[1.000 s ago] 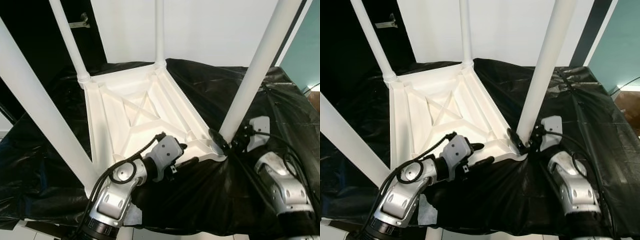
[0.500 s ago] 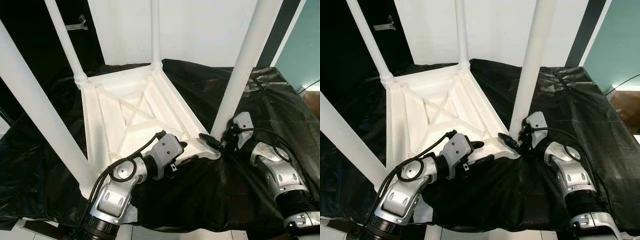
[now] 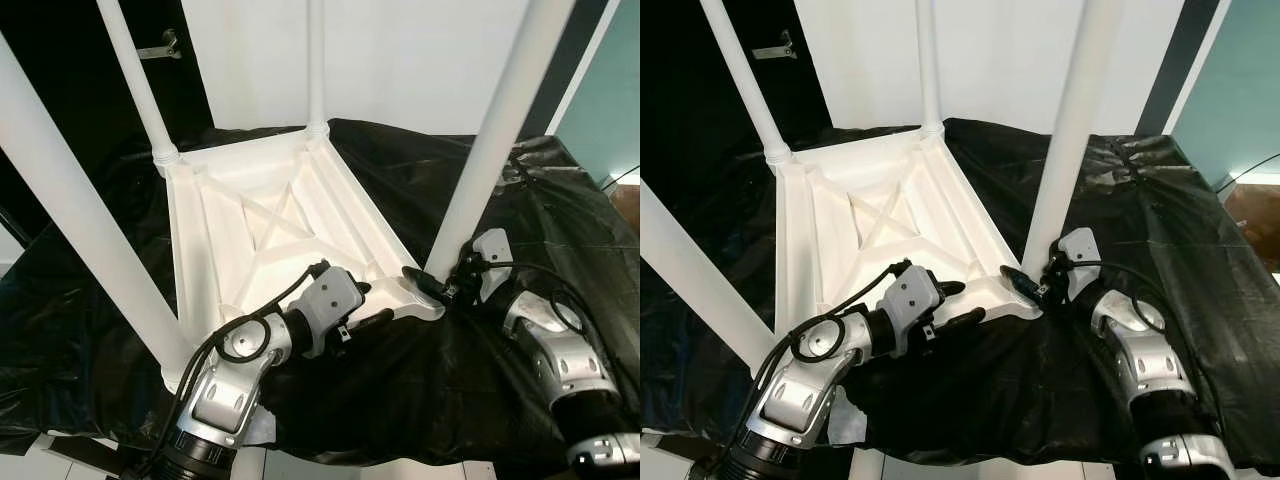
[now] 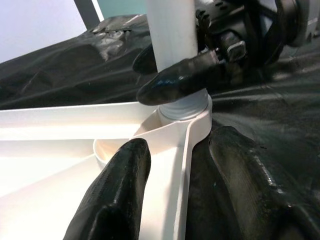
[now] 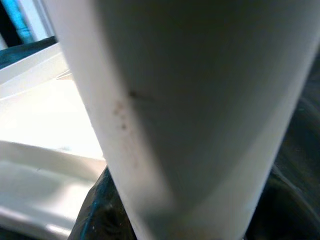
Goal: Building children table
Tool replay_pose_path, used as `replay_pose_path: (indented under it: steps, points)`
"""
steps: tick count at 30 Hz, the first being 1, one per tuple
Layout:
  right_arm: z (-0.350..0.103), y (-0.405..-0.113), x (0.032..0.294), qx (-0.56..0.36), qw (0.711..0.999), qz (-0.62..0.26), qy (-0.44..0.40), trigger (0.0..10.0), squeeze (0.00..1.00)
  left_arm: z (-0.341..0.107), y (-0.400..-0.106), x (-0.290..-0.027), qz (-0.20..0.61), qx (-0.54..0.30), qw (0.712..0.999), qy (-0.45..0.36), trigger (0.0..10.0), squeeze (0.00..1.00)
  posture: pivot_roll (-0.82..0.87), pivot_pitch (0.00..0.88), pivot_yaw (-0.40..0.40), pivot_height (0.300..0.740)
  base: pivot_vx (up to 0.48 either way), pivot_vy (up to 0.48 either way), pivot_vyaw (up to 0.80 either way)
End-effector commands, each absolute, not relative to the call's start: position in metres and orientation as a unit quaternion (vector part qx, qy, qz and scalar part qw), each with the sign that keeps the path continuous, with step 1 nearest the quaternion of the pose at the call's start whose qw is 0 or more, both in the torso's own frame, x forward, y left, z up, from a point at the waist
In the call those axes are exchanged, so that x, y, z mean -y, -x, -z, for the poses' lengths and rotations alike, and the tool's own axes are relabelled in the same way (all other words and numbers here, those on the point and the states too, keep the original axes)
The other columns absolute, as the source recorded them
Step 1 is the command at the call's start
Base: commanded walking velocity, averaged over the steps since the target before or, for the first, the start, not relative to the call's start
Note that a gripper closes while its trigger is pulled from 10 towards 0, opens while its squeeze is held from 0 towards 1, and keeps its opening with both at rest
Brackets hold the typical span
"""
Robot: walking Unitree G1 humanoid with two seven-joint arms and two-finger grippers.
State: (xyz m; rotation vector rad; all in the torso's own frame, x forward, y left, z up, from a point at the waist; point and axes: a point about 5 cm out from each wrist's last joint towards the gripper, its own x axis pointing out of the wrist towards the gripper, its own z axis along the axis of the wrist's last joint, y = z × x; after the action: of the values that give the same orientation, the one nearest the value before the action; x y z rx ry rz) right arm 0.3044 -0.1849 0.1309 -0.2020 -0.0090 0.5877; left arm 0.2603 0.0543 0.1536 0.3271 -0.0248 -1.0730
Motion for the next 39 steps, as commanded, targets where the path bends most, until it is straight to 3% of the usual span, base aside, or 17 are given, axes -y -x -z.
replay_pose_path:
  steps: [1,4,8,11,18,31,32,33,39]
  points:
    - [-0.120,-0.301,0.185,-0.021,0.961,-0.257,0.102,10.0,0.00,-0.154,-0.265,-0.057,0.470,0.014,0.869,-0.156,10.0,0.00,-0.01,0.000,-0.010,0.740,0.000,0.000,0.00]
    - [-0.120,-0.299,0.183,-0.017,0.966,-0.243,0.088,10.0,0.00,-0.154,-0.264,-0.056,0.469,0.014,0.869,-0.155,10.0,0.00,-0.01,0.000,-0.008,0.740,0.000,0.000,0.00]
    - [-0.114,-0.291,0.162,-0.011,0.990,-0.139,0.036,10.0,0.00,-0.154,-0.262,-0.050,0.469,0.017,0.871,-0.147,10.0,0.00,-0.01,0.000,-0.012,0.740,0.000,0.000,0.00]
    - [-0.113,-0.290,0.159,-0.013,0.994,-0.109,0.027,10.0,0.00,-0.154,-0.262,-0.049,0.469,0.017,0.871,-0.147,10.0,0.00,-0.02,0.000,-0.013,0.740,0.000,0.000,0.00]
    - [-0.100,-0.277,0.155,-0.046,0.994,0.096,0.000,10.0,0.00,-0.153,-0.264,-0.050,0.465,0.016,0.873,-0.145,10.0,0.00,-0.04,0.004,-0.012,0.740,0.000,0.000,0.00]
    - [-0.113,-0.274,0.144,-0.024,0.998,0.058,0.007,10.0,0.00,-0.154,-0.266,-0.046,0.476,0.017,0.868,-0.144,10.0,0.00,-0.07,0.004,0.011,0.740,0.000,0.000,0.00]
    - [-0.113,-0.274,0.145,-0.023,0.998,0.059,0.013,10.0,0.24,-0.154,-0.266,-0.047,0.475,0.017,0.868,-0.145,10.0,0.00,-0.07,0.004,0.010,0.740,0.000,0.000,0.00]
    - [-0.114,-0.274,0.146,-0.023,0.998,0.062,0.013,10.0,0.99,-0.154,-0.266,-0.047,0.475,0.019,0.868,-0.147,10.0,0.00,-0.06,0.004,0.009,0.740,0.000,0.000,0.00]
    - [-0.120,-0.274,0.155,-0.002,0.999,0.035,0.010,10.0,1.00,-0.153,-0.264,-0.050,0.475,0.018,0.867,-0.150,10.0,0.00,-0.06,0.003,0.006,0.740,0.000,0.000,0.00]
